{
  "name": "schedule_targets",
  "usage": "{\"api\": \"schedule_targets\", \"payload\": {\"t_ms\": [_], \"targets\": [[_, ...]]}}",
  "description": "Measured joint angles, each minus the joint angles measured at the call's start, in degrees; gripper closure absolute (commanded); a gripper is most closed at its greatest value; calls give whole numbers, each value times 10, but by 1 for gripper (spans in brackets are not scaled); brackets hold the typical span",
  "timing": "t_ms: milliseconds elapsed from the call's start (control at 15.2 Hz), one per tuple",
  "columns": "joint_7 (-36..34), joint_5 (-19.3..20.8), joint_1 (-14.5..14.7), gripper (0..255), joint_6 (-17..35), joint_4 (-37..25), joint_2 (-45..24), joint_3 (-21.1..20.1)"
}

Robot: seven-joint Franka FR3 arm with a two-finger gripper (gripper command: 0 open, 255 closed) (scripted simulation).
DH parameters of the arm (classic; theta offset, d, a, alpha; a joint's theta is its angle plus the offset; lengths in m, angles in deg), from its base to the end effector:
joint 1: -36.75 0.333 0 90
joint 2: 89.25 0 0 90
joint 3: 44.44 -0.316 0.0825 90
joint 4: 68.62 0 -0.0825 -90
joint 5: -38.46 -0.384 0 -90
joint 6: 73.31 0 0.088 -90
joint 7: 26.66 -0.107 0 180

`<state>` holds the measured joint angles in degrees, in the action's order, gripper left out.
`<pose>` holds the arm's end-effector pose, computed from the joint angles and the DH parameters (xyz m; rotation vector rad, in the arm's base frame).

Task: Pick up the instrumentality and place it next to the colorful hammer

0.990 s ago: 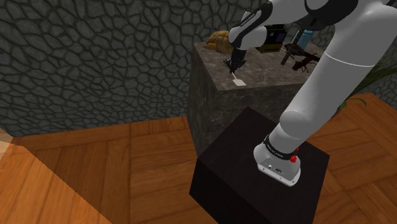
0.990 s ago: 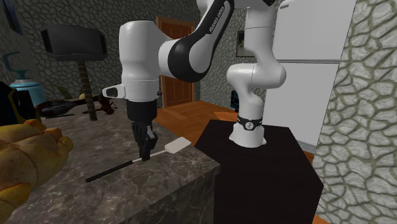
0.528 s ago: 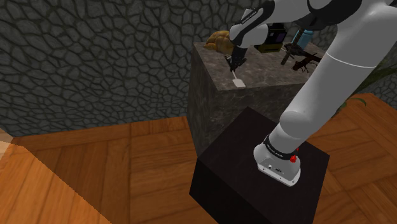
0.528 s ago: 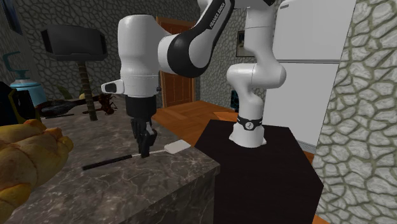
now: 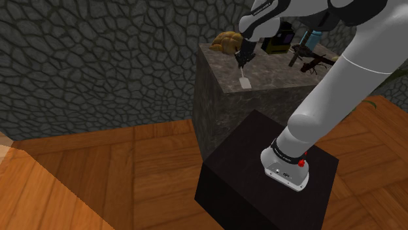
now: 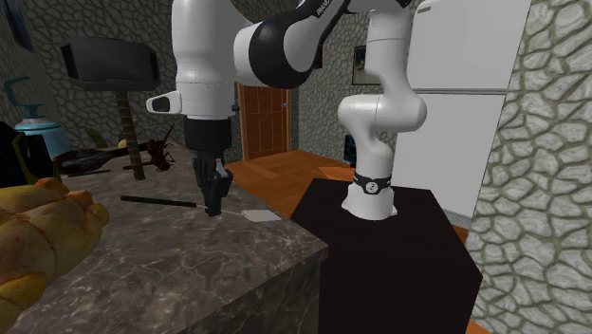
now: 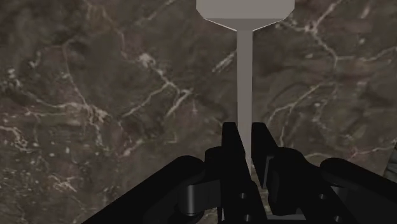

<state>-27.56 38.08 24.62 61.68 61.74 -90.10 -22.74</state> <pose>0.4365 -0.2922 0.3564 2.9762 -0.9377 0.1001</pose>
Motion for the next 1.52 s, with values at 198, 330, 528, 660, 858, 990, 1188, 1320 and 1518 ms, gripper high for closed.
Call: {"api": "schedule_targets", "payload": {"t_ms": [198,330,528,660,858,990,1188,1320,1518], "targets": [[-7,8,1,255,-24,-10,15,-1],[-8,12,1,255,-38,-17,23,-1],[-12,18,0,255,-63,-29,36,-1],[-15,21,1,255,-78,-36,44,-2],[-18,26,0,255,-100,-47,57,-3],[-18,28,0,255,-115,-59,61,-3],[-22,31,1,255,-139,-74,69,-5],[-16,31,-2,255,-147,-80,72,-1],[16,34,-17,255,-150,-76,80,17]]}}
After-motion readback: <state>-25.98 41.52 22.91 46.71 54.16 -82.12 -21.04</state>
